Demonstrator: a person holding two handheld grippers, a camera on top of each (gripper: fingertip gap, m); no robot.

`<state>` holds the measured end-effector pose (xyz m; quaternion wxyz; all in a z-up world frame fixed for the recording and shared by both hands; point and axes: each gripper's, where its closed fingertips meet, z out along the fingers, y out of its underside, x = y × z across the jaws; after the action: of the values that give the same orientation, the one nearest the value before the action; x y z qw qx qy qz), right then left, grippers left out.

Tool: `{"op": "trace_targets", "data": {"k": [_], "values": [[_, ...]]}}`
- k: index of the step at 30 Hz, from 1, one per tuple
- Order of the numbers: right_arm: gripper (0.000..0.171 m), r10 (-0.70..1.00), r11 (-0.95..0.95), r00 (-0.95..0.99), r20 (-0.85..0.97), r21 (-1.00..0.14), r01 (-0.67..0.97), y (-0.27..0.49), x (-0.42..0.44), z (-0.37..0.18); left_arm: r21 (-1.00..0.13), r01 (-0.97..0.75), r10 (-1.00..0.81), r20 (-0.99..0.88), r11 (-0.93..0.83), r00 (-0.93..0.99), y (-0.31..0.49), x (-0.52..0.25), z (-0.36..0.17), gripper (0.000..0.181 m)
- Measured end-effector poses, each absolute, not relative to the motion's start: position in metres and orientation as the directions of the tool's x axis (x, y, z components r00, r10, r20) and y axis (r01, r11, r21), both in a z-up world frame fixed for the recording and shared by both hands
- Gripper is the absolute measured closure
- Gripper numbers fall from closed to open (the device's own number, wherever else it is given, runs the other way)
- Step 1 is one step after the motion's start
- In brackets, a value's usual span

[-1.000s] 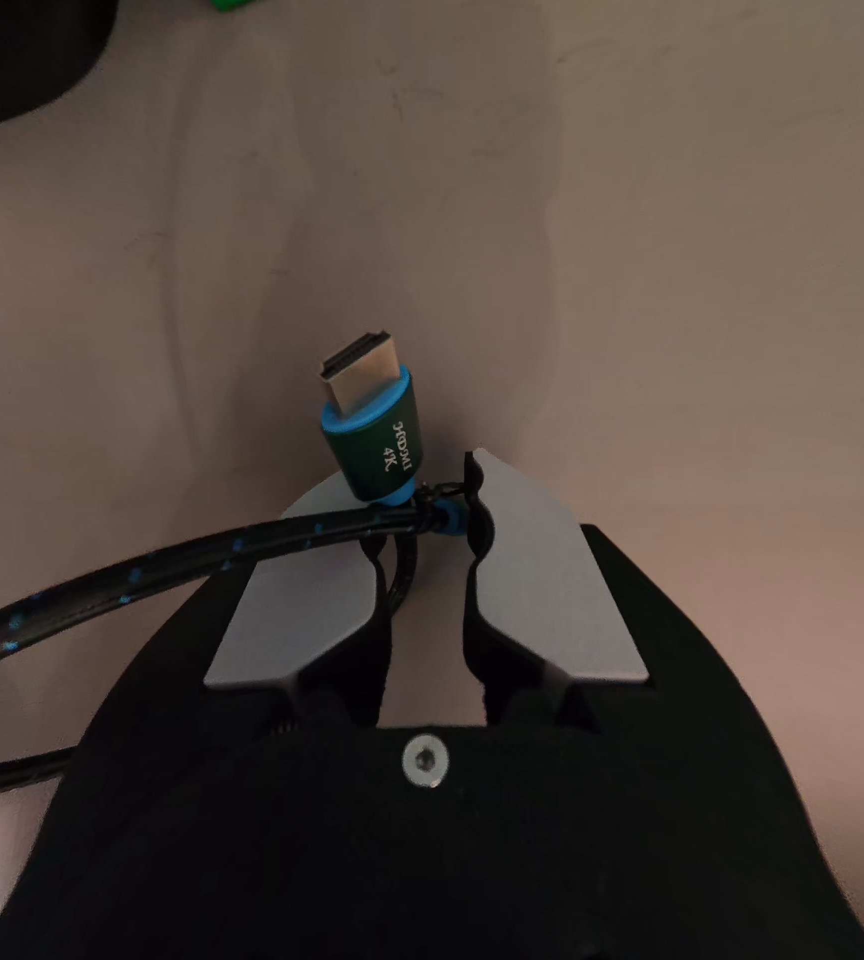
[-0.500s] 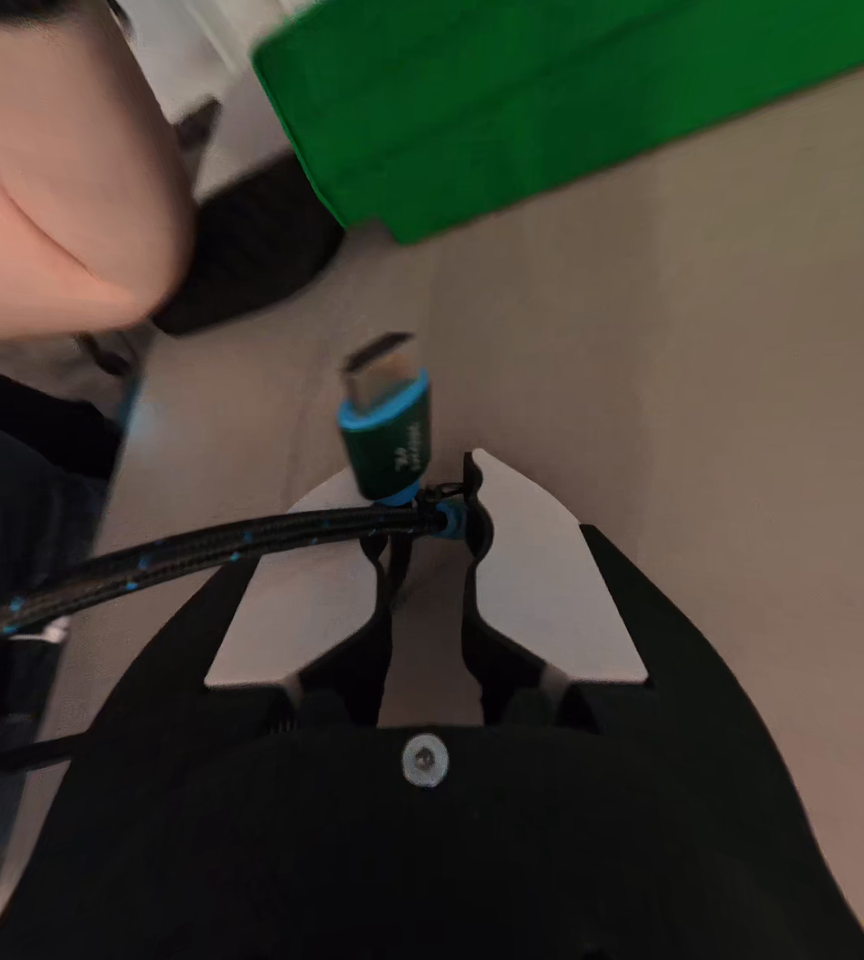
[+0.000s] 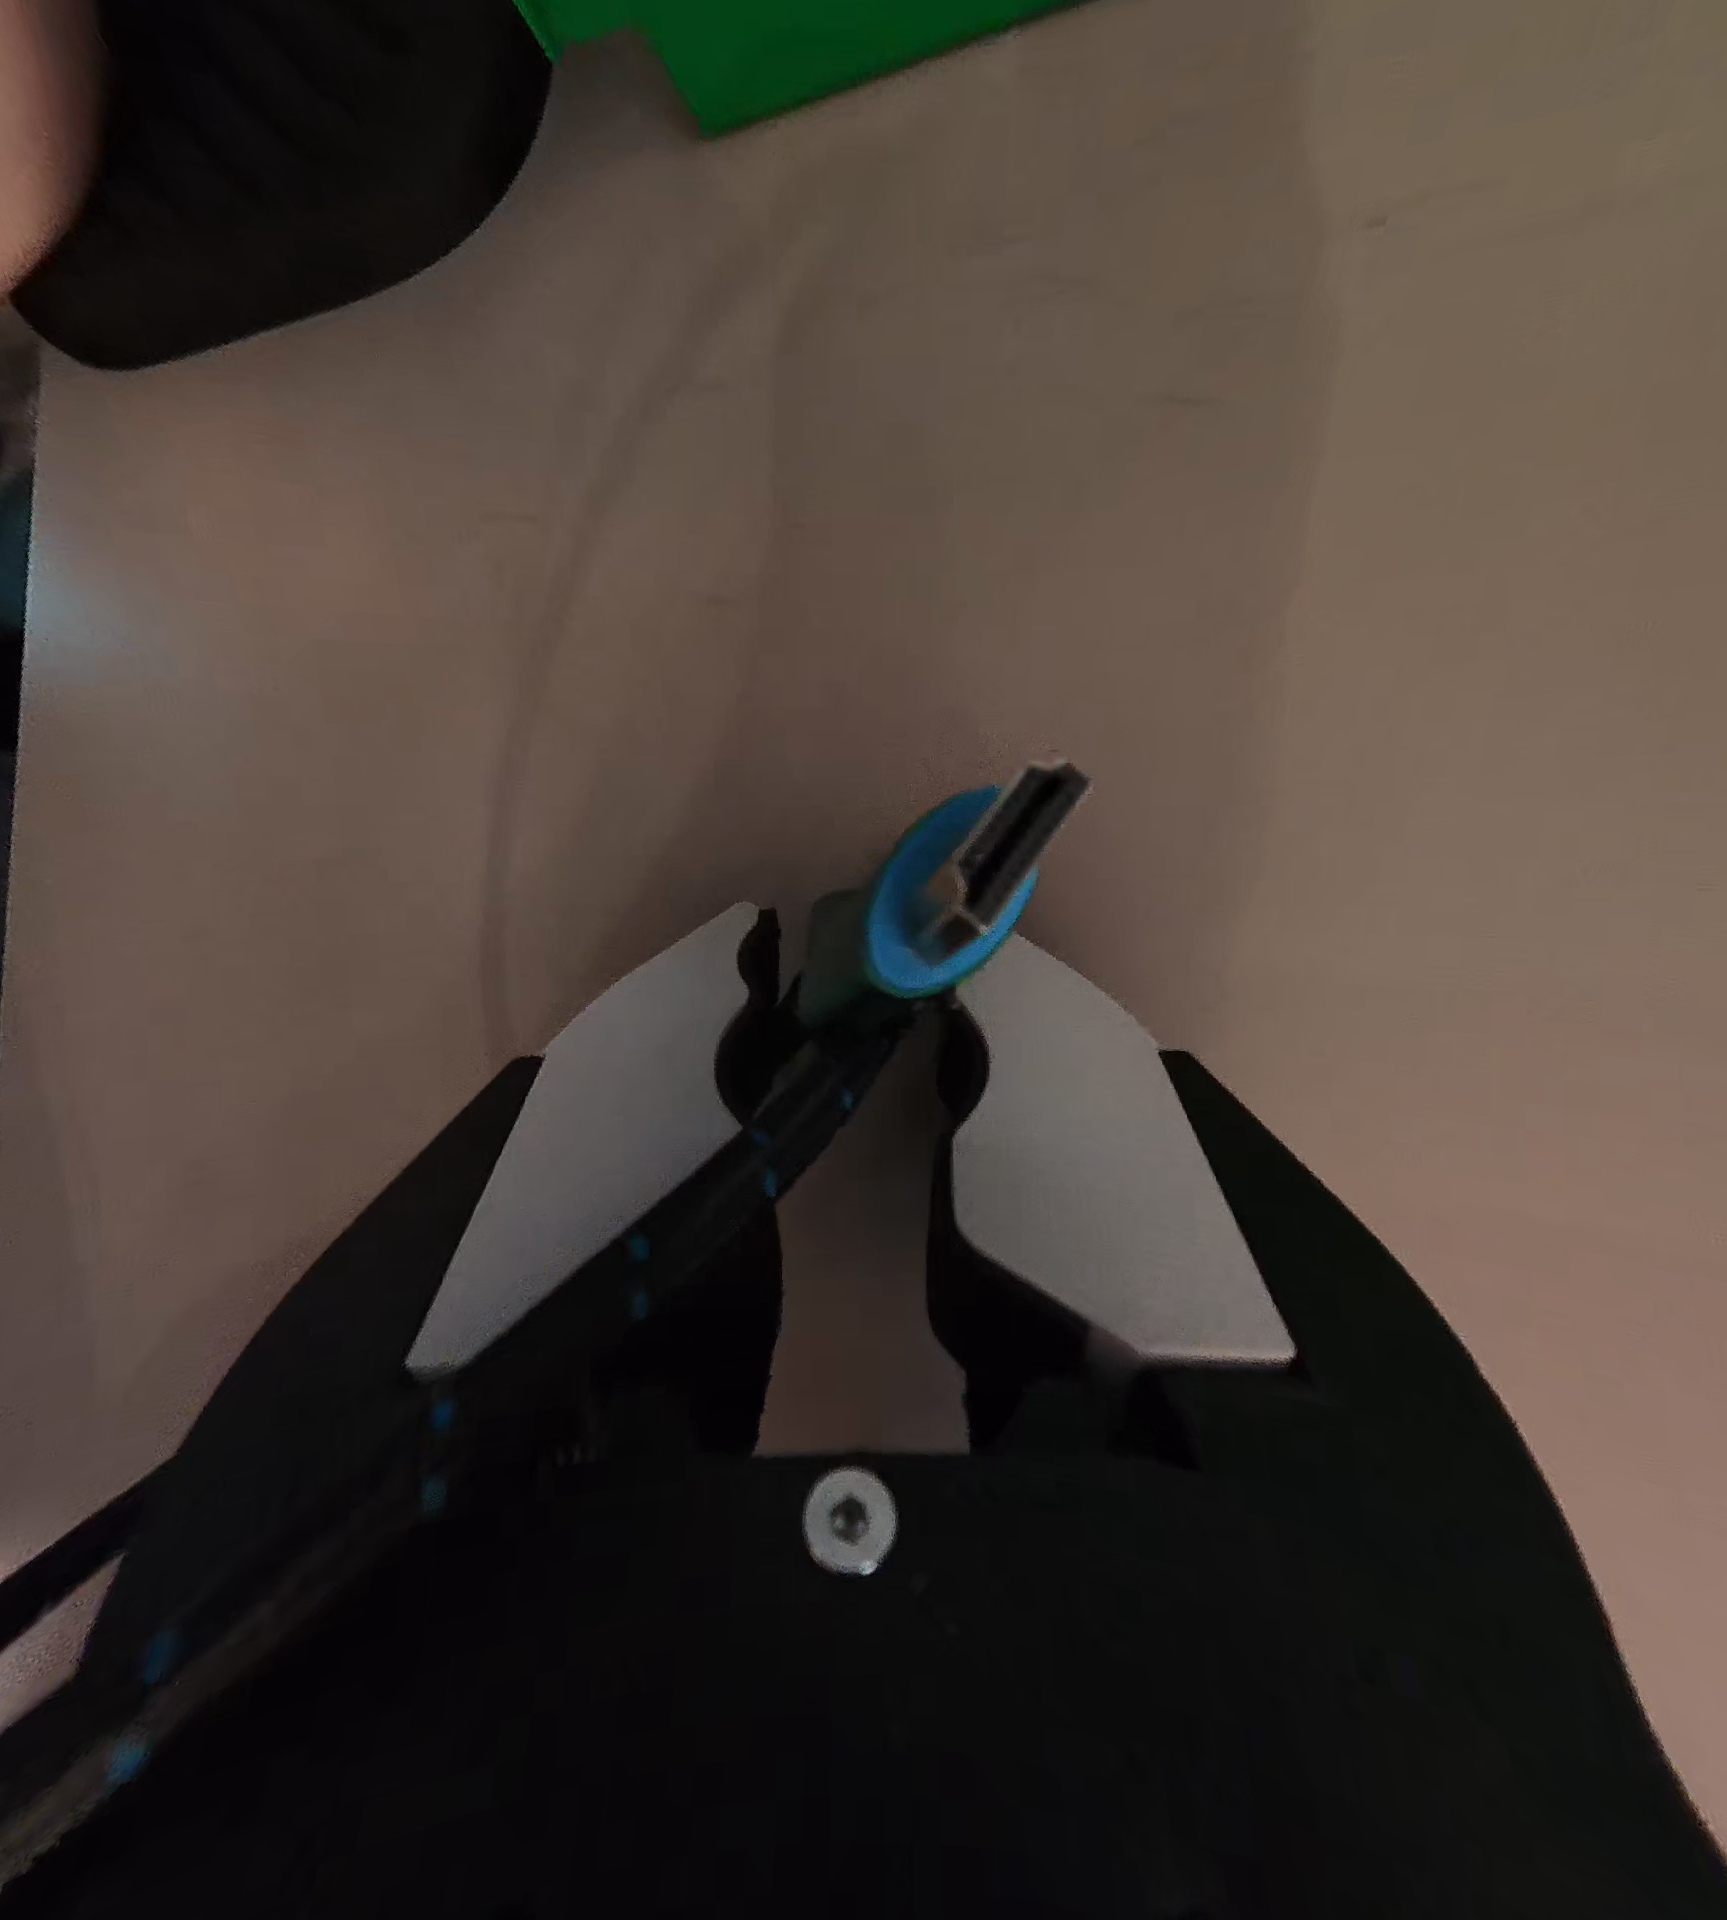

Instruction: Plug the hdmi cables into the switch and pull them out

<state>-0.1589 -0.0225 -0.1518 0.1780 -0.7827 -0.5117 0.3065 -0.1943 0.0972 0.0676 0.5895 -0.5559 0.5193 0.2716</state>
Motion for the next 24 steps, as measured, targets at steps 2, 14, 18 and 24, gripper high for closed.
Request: {"op": "trace_targets", "data": {"k": [2, 14, 18, 24], "values": [[0.144, 0.915, -0.402, 0.286, -0.283, -0.600, 0.692, -0.021, -0.160, -0.152, -0.370, -0.899, -0.258, -0.915, 0.235, 0.309, 0.097, -0.193, 0.067, 0.167], [0.149, 0.933, -0.359, 0.257, -0.251, -0.625, 0.693, -0.021, -0.162, -0.143, -0.376, -0.895, -0.256, -0.914, 0.239, 0.316, 0.097, -0.195, 0.069, 0.167], [0.149, 0.932, -0.359, 0.281, -0.228, -0.674, 0.645, -0.014, -0.162, -0.126, -0.379, -0.894, -0.252, -0.914, 0.238, 0.319, 0.097, -0.197, 0.071, 0.167], [0.149, 0.925, -0.316, 0.350, -0.146, -0.808, 0.497, 0.000, -0.145, -0.053, -0.407, -0.880, -0.248, -0.904, 0.243, 0.350, 0.097, -0.202, 0.078, 0.167]]}}
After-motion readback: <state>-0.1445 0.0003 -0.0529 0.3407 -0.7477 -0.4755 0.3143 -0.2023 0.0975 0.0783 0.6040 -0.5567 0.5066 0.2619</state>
